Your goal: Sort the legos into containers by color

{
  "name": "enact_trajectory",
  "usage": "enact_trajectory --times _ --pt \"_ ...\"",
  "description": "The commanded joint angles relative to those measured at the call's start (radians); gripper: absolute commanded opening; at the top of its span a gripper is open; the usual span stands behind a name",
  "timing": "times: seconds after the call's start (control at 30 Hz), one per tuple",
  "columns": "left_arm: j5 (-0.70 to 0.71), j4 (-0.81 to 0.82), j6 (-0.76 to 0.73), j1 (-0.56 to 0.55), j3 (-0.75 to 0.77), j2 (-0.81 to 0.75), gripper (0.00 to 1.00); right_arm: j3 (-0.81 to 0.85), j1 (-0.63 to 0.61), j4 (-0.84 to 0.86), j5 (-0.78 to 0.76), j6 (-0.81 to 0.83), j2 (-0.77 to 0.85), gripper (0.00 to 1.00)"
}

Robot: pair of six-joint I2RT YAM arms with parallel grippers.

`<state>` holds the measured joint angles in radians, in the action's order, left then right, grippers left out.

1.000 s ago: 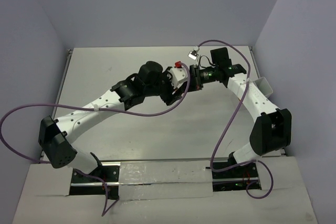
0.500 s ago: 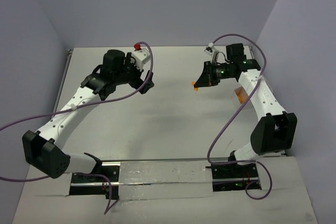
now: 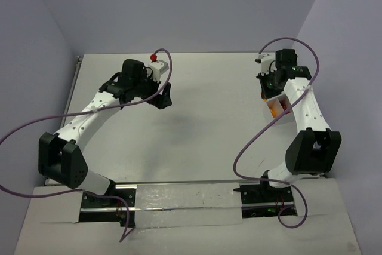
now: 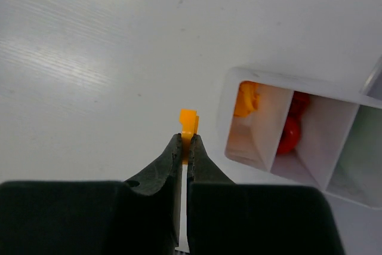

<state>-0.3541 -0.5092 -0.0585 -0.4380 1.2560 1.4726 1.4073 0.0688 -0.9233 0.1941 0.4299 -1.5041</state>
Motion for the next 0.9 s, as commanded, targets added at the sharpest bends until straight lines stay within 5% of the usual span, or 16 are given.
enact_trajectory --times 0.0,0.33,0.67,0.87 --pt "-0.026 -0.013 0.038 0.01 0.048 0.026 0.99 -0.005 0.021 0.018 -0.178 0.033 -0.034 0.0" --pt "0.028 -0.037 -0.013 0.015 0.045 0.029 0.99 -0.024 0.049 0.049 -0.267 0.014 -0.132 0.0" --pt "0.066 -0.042 -0.02 0.019 0.045 0.035 0.99 -0.033 0.055 0.073 -0.311 0.011 -0.182 0.12" --pt "0.076 -0.042 -0.023 0.022 0.045 0.037 0.99 -0.027 0.057 0.075 -0.327 0.006 -0.202 0.31"
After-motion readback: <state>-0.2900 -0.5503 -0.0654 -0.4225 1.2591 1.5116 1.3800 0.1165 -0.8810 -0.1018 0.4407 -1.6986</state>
